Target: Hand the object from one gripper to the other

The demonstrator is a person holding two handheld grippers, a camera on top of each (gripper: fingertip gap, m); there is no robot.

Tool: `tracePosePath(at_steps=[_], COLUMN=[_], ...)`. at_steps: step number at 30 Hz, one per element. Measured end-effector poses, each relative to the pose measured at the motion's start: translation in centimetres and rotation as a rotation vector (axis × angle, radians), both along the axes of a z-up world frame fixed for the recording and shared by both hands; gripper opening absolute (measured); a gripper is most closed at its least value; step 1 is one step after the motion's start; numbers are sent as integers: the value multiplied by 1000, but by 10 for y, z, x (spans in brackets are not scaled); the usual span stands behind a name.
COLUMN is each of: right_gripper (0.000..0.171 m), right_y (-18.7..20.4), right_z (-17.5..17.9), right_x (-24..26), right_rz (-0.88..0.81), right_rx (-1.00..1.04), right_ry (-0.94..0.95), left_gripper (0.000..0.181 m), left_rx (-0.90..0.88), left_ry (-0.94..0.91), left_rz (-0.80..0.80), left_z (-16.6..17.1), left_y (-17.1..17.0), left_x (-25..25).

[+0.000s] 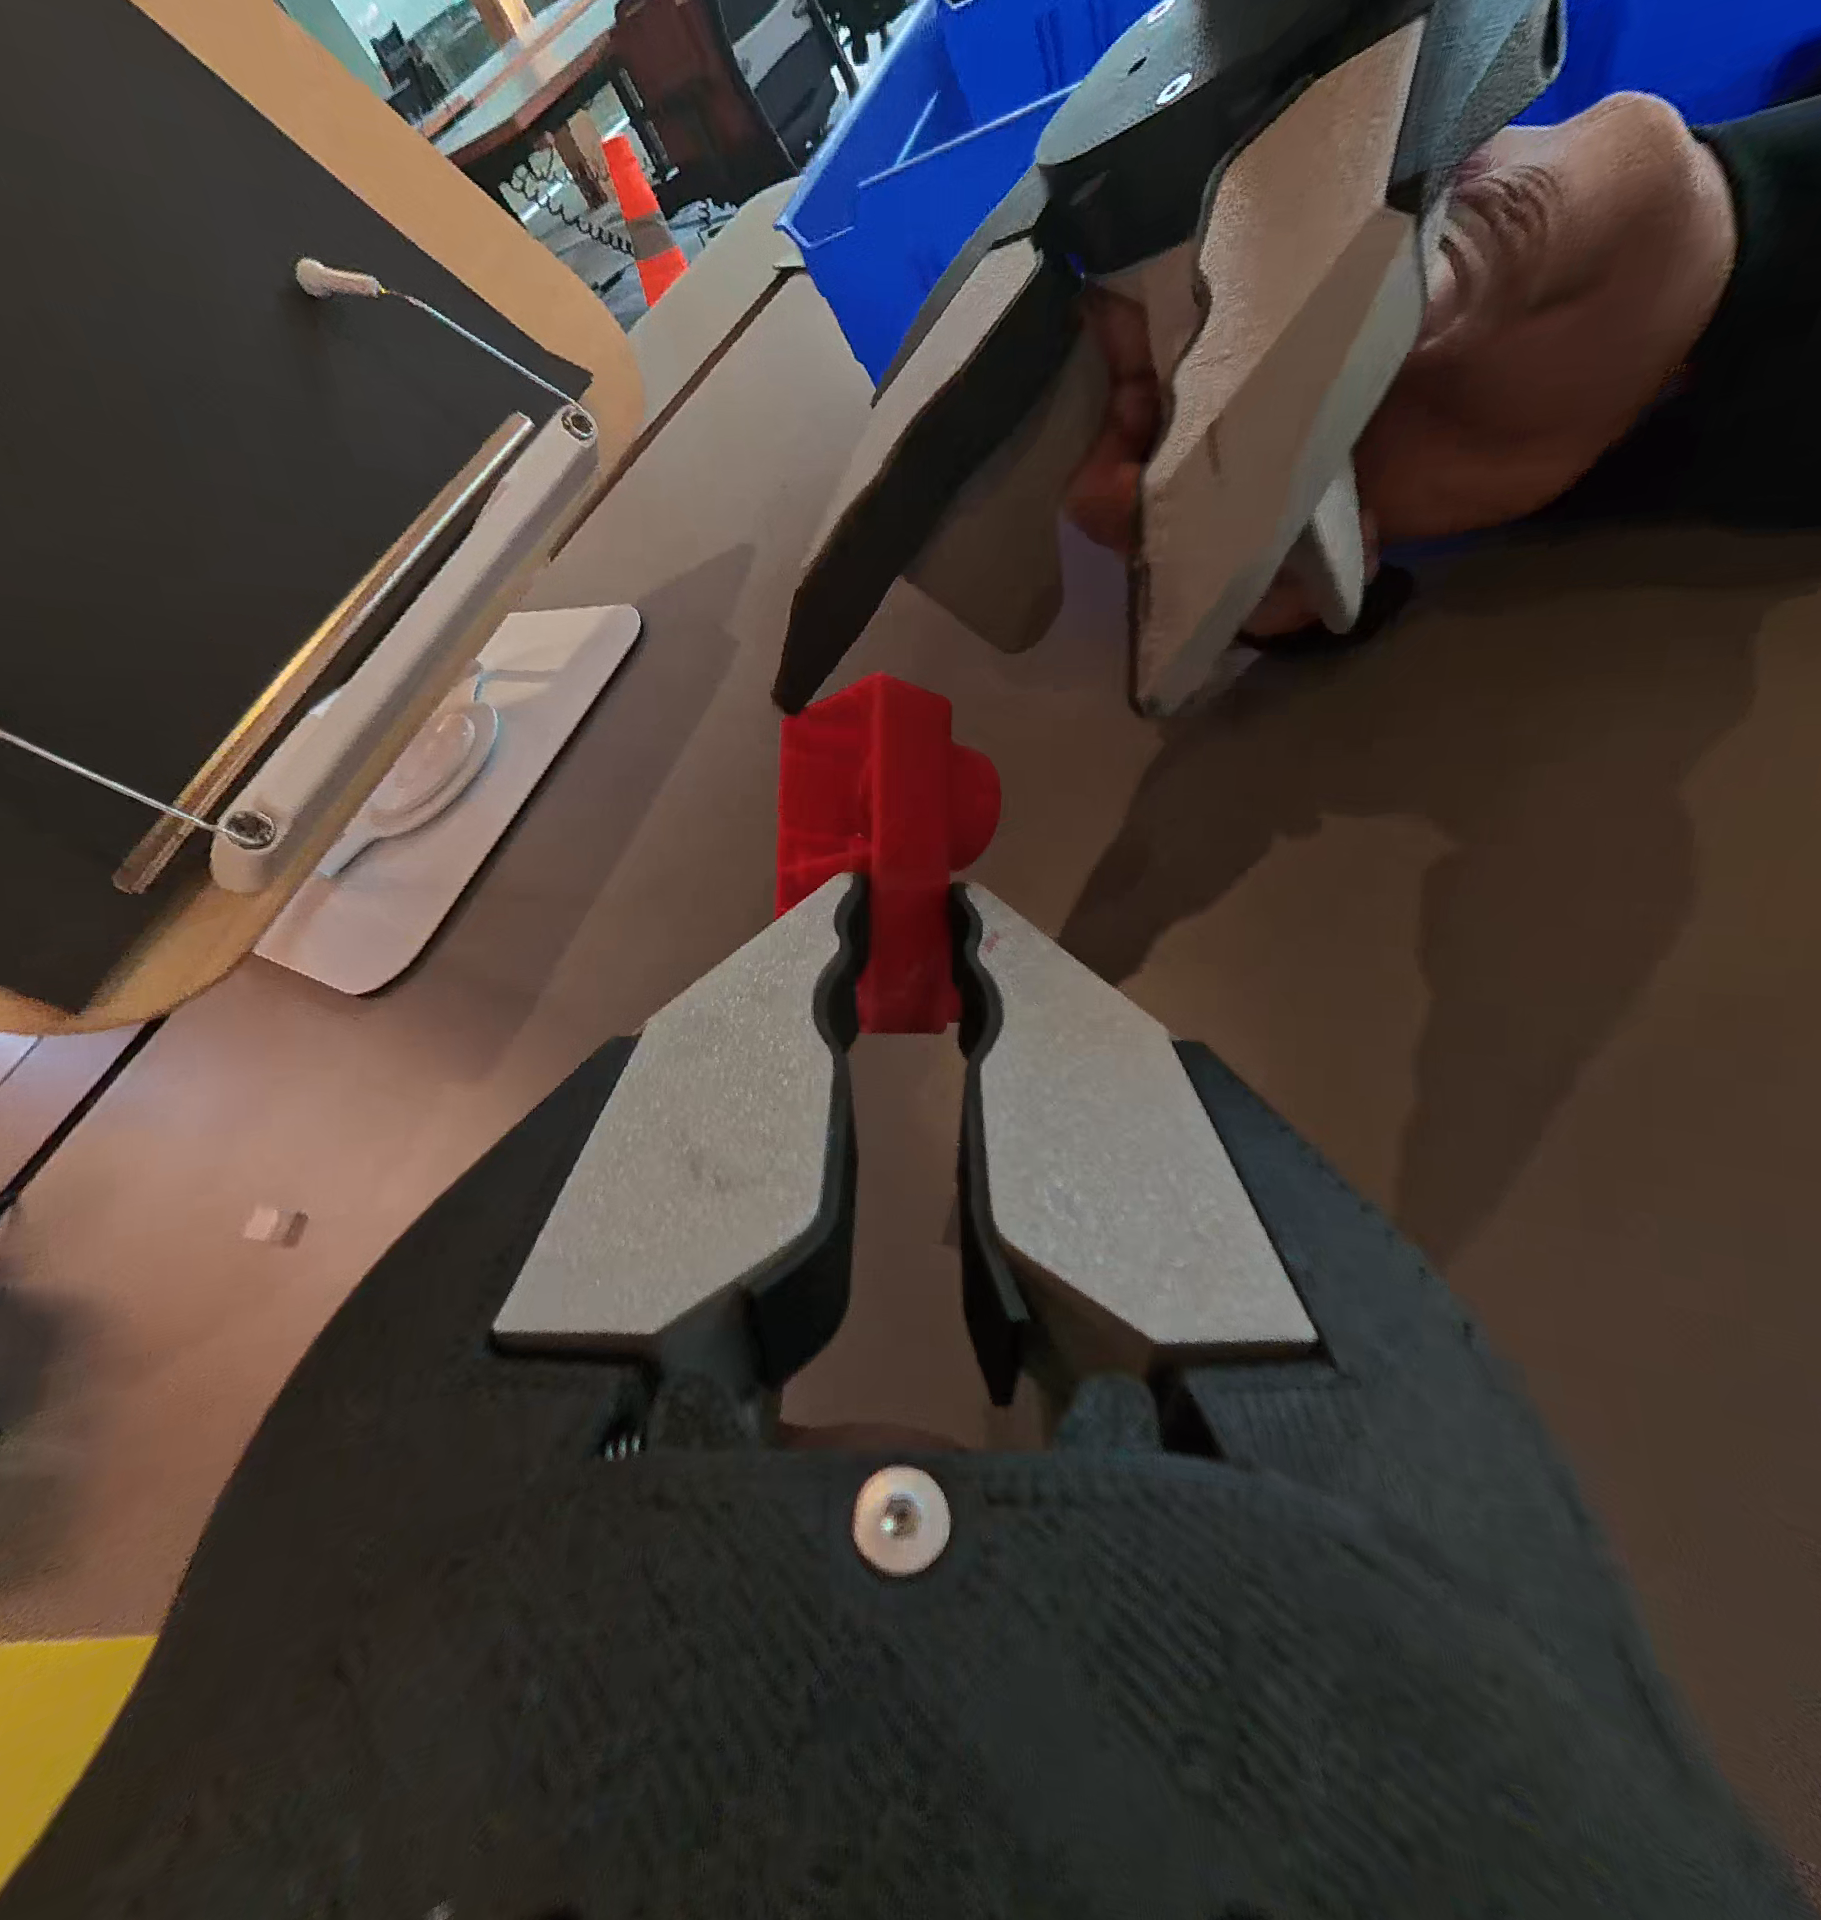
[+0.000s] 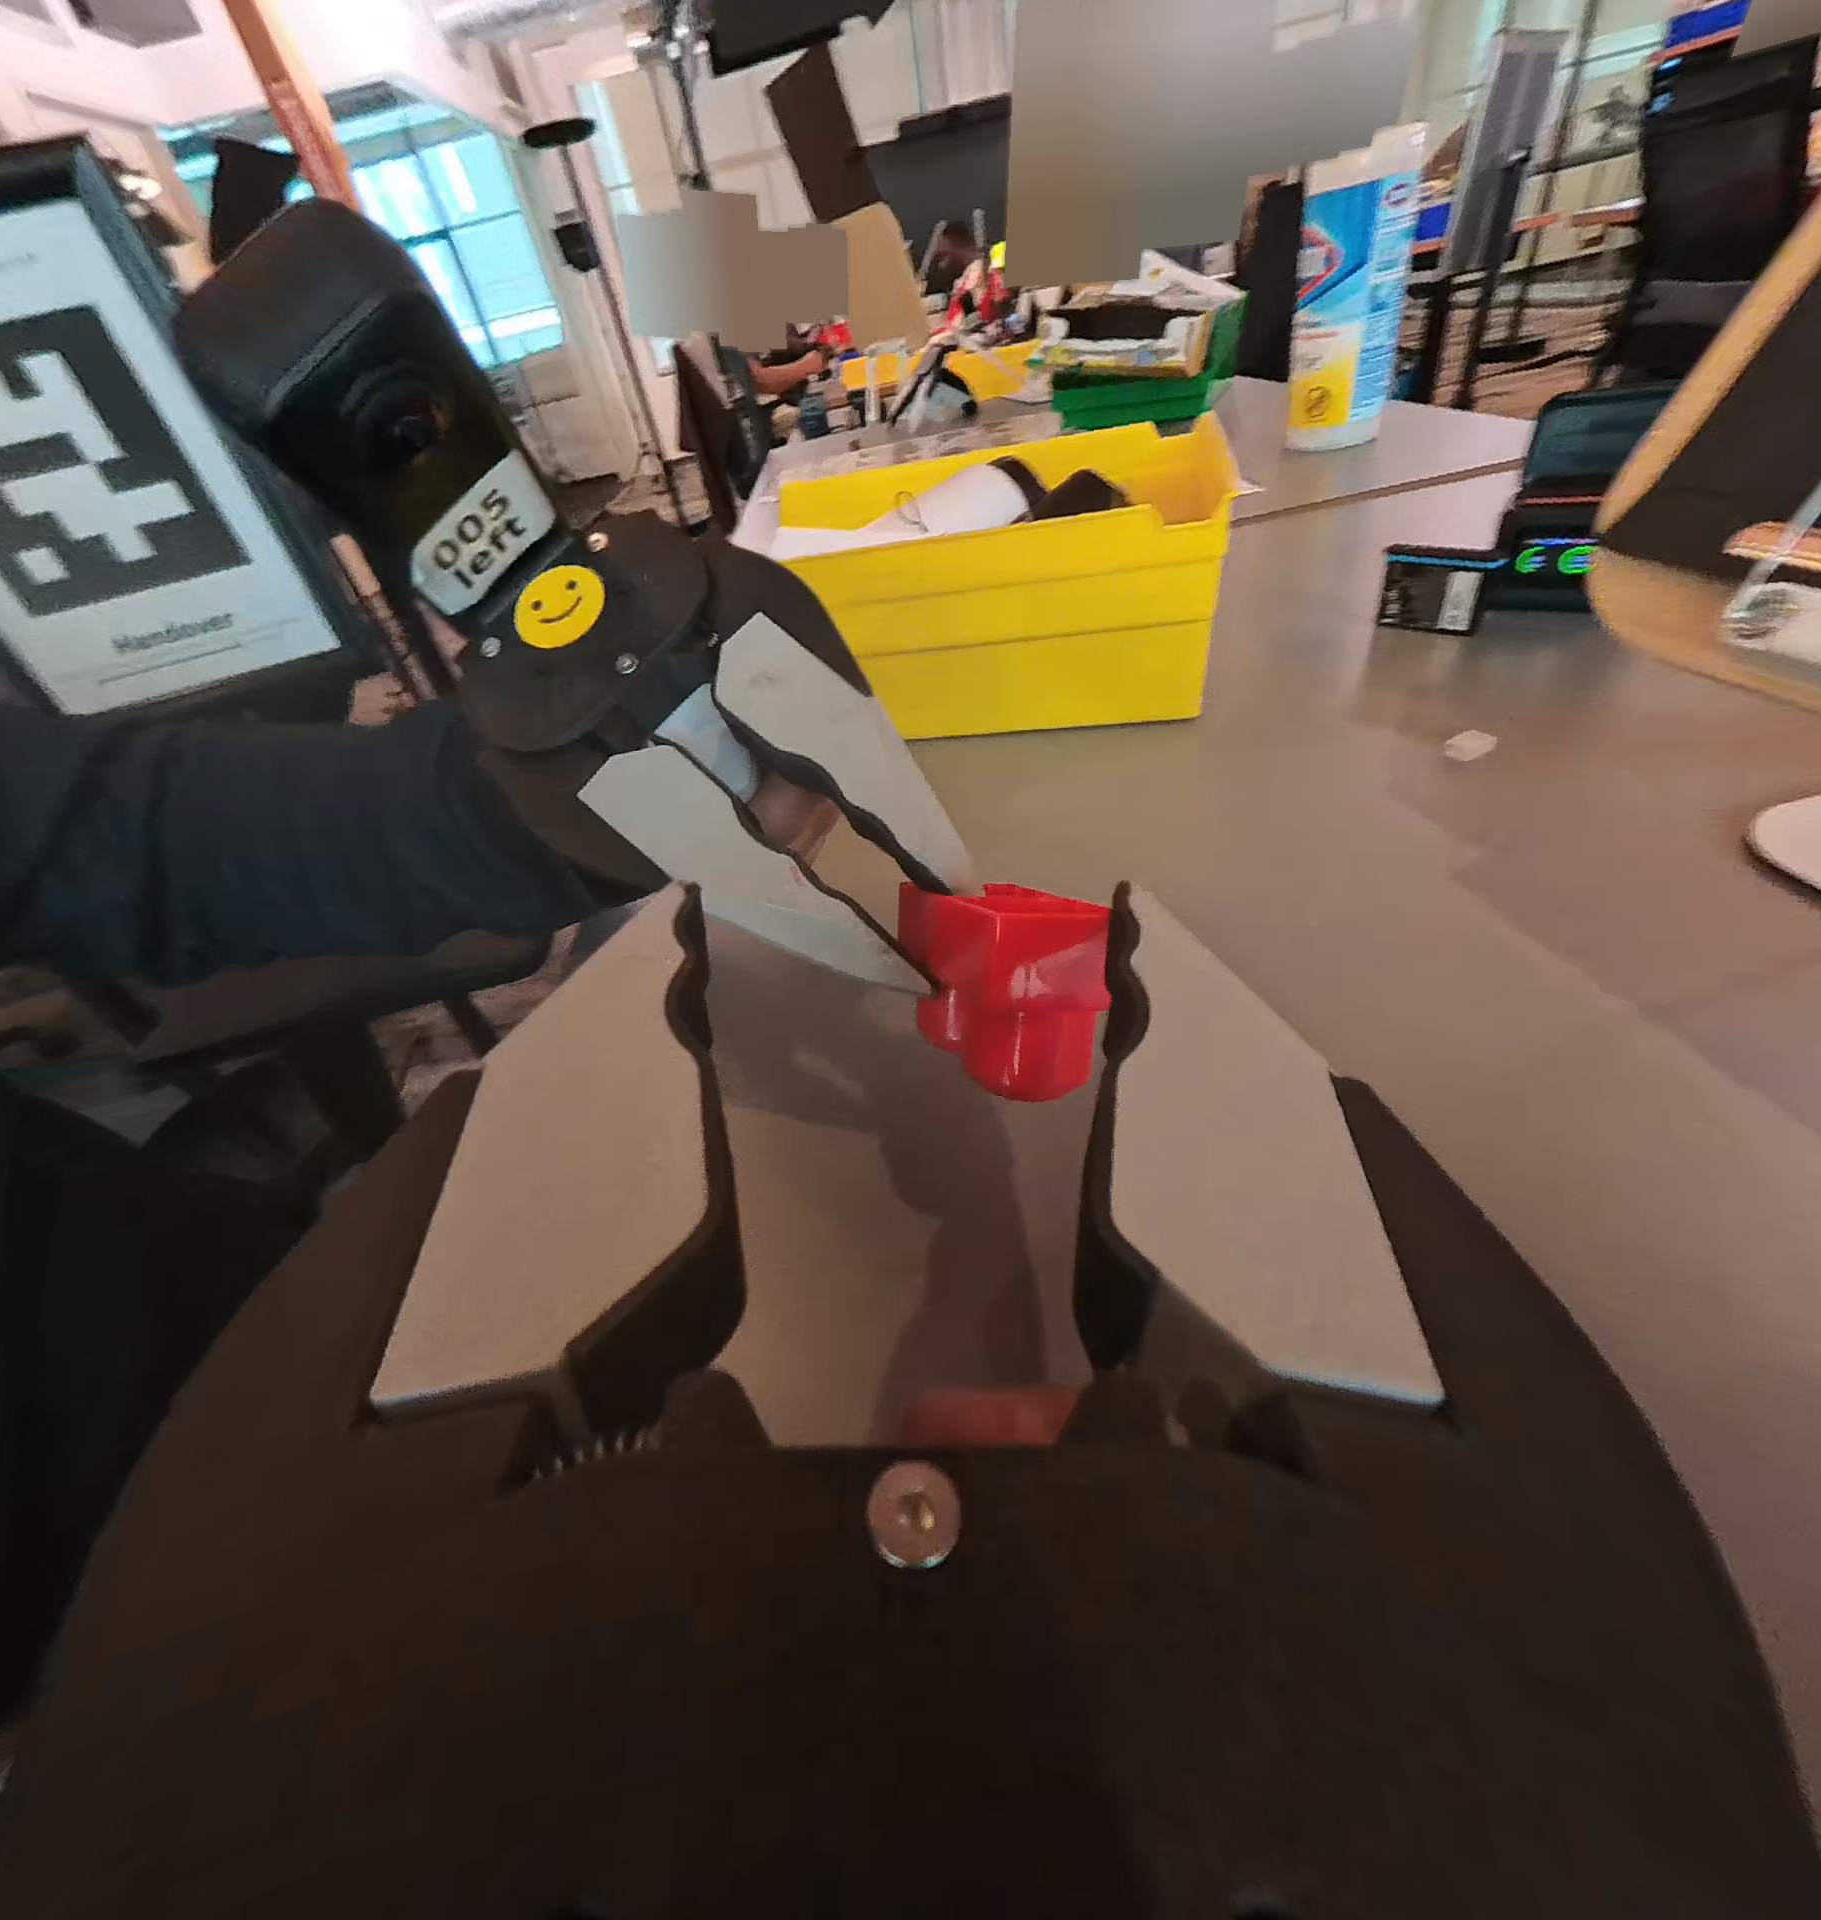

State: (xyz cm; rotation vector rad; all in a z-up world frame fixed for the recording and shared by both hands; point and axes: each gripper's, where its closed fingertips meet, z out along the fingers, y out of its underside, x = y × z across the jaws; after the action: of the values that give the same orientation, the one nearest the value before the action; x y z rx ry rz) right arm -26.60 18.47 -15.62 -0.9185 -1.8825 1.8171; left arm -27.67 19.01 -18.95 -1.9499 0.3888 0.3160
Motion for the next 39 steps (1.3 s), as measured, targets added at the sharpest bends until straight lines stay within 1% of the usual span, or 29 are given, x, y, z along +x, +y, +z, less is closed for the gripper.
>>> tracePosePath(at_steps=[3,6,10,12,13,15,17,18,21,25,30,35,37,39], right_gripper=[80,82,80,72,65,59,53,53,54,53,53,54,54,54], right_y=[23,44,52,48,46,43,39,37,31,30,31,39,46,52], right_z=[2,-1,-12,-13,-11,-9,-7,-5,-5,-4,-4,1,3,5], right_x=[-13,-23,-31,-33,-34,-38,-42,-45,-58,-63,-54,-51,-53,-54], right_rz=[-131,-201,-188,-168,-152,-136,-84,-58,9,22,2,1,-29,-49], right_rx=[4,-56,-68,-63,-71,-84,-99,-120,-172,-178,-138,-235,-253,-288], right_ry=[10,-31,-79,-81,-72,-64,-57,-56,-94,-98,-88,-128,-135,-143], left_gripper=[12,12,12,12,11,11,8,3,3,3,4,4,4,4], left_rx=[38,126,207,233,243,251,242,236,218,217,236,155,152,187], left_ry=[19,49,132,130,131,128,130,145,172,156,208,244,215,151], left_rz=[-30,-152,-199,-218,-214,-223,-238,-238,-196,-193,-211,-245,-251,-255], left_z=[6,15,20,22,22,21,19,17,12,11,9,12,14,14], left_y=[14,29,51,57,57,53,46,43,44,43,45,52,58,64], left_x=[-8,-1,-8,-7,-10,-13,-14,-15,-27,-29,-19,-16,-18,-16])
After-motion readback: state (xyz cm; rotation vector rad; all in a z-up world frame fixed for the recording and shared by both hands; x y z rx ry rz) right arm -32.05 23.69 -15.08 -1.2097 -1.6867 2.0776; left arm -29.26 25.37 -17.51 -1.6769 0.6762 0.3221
